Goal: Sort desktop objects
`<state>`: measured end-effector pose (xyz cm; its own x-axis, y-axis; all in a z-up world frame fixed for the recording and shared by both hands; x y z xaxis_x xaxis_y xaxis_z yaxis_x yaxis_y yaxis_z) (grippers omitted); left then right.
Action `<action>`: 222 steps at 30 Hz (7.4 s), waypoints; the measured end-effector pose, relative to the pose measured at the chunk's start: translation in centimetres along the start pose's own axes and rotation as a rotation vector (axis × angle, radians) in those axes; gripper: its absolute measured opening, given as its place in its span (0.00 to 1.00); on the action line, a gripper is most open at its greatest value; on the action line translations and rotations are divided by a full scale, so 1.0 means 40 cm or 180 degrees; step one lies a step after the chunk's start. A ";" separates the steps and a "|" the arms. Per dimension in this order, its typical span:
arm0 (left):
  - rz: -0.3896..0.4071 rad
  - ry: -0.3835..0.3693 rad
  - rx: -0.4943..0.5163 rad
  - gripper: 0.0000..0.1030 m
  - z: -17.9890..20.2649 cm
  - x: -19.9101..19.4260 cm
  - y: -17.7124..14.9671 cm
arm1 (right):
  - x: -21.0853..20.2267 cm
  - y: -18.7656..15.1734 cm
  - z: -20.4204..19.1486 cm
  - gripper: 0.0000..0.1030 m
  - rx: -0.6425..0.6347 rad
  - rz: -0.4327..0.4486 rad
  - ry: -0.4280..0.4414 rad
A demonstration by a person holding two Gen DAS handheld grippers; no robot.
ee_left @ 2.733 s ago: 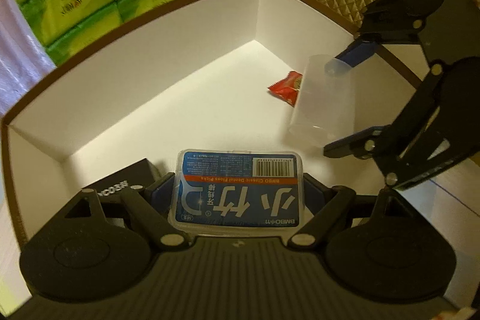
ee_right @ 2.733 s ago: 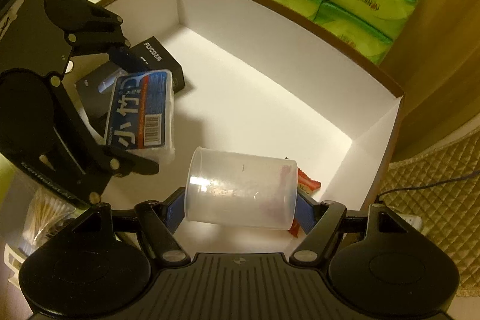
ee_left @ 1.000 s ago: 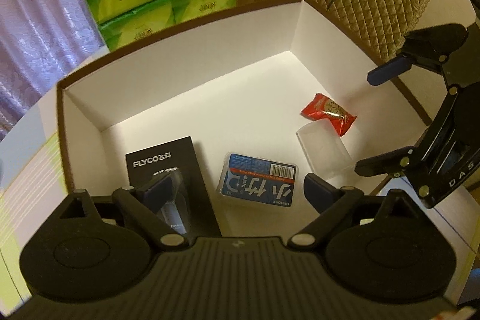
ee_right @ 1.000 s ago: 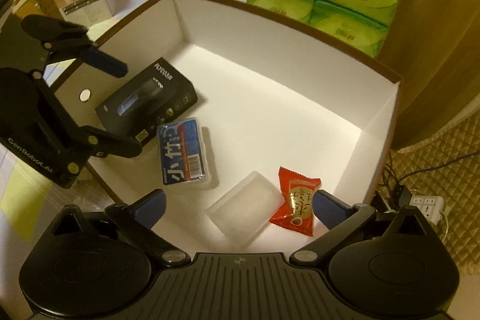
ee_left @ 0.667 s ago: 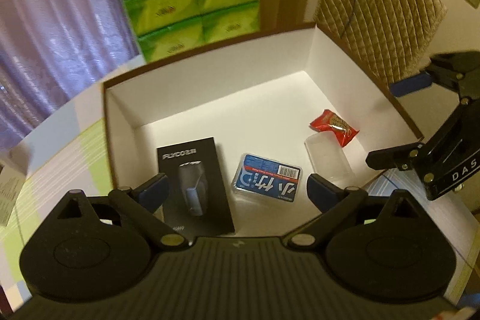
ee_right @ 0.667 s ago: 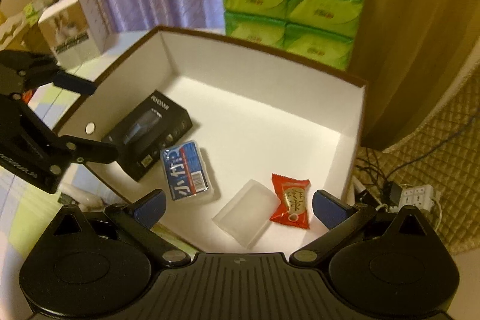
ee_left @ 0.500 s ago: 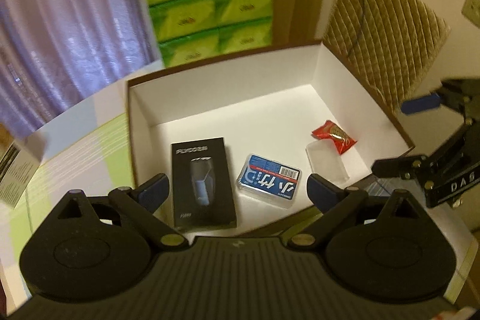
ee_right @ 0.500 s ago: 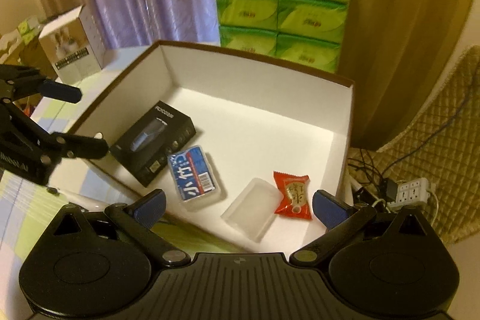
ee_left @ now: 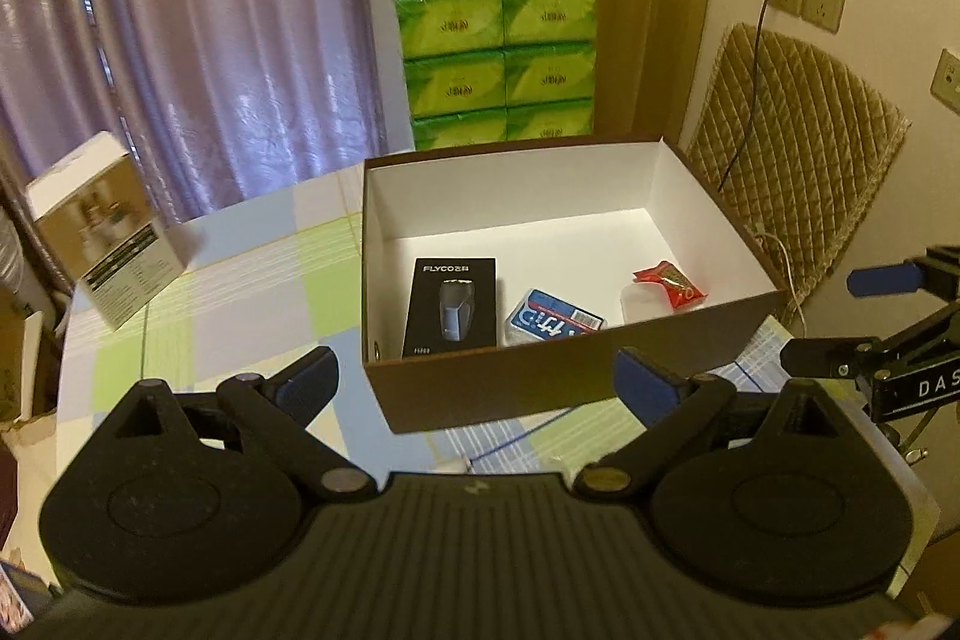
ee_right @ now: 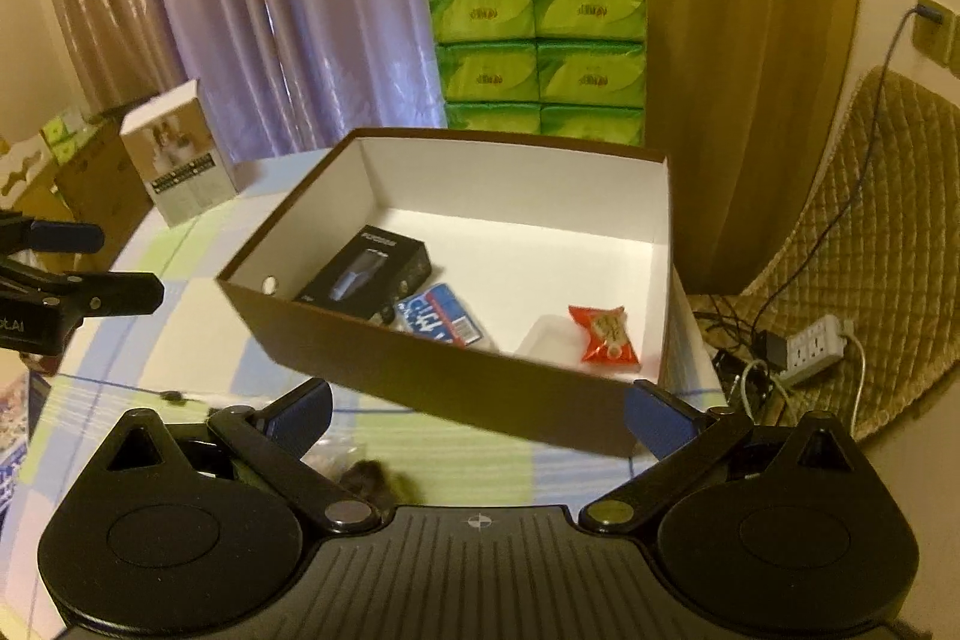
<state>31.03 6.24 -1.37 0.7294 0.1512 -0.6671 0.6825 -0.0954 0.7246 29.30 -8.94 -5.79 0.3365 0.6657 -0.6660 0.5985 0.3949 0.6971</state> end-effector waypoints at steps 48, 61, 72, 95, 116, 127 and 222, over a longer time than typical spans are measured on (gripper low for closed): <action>-0.0567 0.0078 -0.0134 0.88 0.147 -0.133 -0.502 | -0.002 -0.447 -0.110 0.98 -0.0294 -0.0661 0.0522; -0.0664 -0.0047 -0.0141 0.88 0.099 -0.039 -0.482 | 0.103 -0.417 -0.143 0.98 -0.0437 -0.0822 0.0606; -0.0749 -0.0120 -0.0097 0.88 0.071 0.018 -0.483 | 0.176 -0.417 -0.149 0.94 -0.0519 -0.0869 0.0724; -0.0887 -0.0280 0.0050 0.88 0.075 0.073 -0.489 | 0.239 -0.429 -0.159 0.46 -0.0783 -0.0922 0.0882; -0.0684 -0.0868 0.0718 0.72 0.243 0.144 -0.480 | 0.168 -0.418 -0.009 0.46 -0.0128 -0.0858 0.0321; -0.0743 -0.0910 0.0609 0.36 0.244 0.147 -0.509 | 0.153 -0.422 0.001 0.56 0.0057 -0.0823 0.0348; -0.0568 -0.0612 -0.0281 0.34 0.224 0.725 0.240 | 0.508 0.258 0.359 0.43 0.0033 -0.0361 -0.0215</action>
<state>59.12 0.90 -15.30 0.5991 -0.0325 -0.8000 0.8005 0.0034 0.5993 52.74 -0.43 -15.92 0.3143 0.5728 -0.7571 0.6429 0.4583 0.6137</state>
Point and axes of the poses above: each gripper's, at about its wrist camera, not at the fingertips, and x roughly the way its jaws point, z to its right, y to its top, the point moved 9 cm from there along x, roughly the way its jaws point, and after that the axes turned 12 degrees about y, right-handed, at the moved point
